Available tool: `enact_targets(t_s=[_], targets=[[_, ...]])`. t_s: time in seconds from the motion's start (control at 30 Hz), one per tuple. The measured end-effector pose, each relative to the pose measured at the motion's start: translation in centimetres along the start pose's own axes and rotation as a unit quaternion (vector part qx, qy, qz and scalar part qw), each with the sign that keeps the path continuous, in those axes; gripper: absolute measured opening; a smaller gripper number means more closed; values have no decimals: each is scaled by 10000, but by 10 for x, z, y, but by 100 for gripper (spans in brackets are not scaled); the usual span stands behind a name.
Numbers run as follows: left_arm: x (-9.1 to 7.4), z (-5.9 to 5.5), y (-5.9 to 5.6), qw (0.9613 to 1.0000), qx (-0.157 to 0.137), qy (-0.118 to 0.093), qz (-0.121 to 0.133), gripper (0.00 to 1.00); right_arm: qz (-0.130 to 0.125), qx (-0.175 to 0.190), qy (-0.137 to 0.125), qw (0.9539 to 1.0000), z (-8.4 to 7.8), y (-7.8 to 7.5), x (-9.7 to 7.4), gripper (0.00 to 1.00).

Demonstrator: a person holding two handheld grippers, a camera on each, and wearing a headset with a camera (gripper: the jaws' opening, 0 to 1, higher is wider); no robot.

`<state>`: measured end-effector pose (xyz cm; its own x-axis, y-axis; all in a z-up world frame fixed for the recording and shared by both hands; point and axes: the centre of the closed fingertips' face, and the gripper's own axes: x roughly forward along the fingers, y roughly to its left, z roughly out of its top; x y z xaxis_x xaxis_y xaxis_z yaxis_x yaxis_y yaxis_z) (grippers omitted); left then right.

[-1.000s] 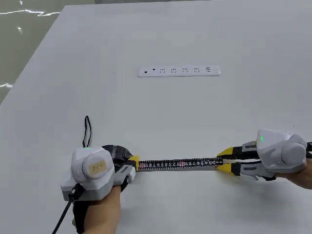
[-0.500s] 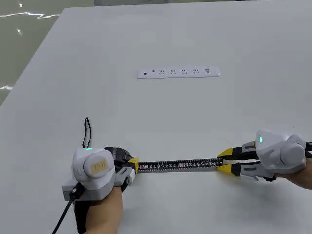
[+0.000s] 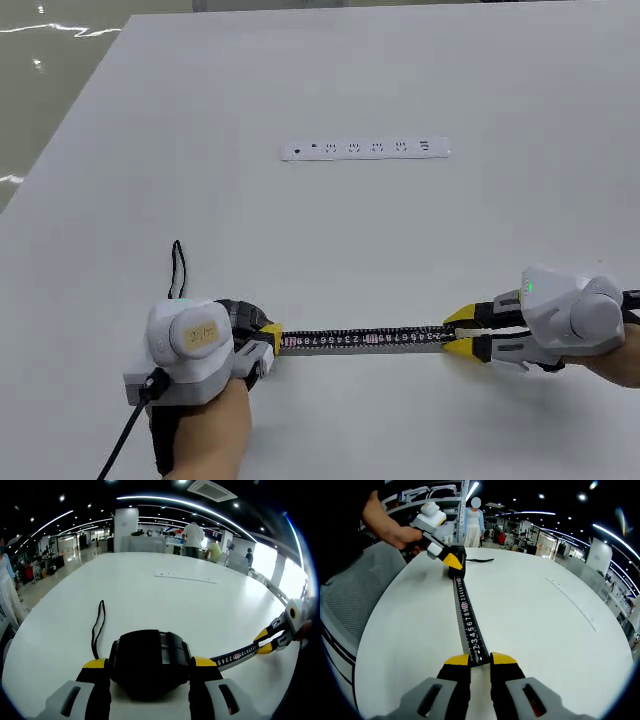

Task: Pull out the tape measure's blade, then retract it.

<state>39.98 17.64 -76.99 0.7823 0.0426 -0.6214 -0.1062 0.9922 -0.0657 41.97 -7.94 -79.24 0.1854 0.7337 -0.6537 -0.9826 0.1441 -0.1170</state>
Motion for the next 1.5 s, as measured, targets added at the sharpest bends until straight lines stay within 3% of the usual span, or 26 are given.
enact_targets(t_s=[0.6,1.5], targets=[[-1,0,1,9998,-188,57,-87,60,25,-105,27,9999,7,-2,-1,12],[-1,2,2,9995,-243,116,-181,60,144,-48,-124,9998,27,4,15,13]])
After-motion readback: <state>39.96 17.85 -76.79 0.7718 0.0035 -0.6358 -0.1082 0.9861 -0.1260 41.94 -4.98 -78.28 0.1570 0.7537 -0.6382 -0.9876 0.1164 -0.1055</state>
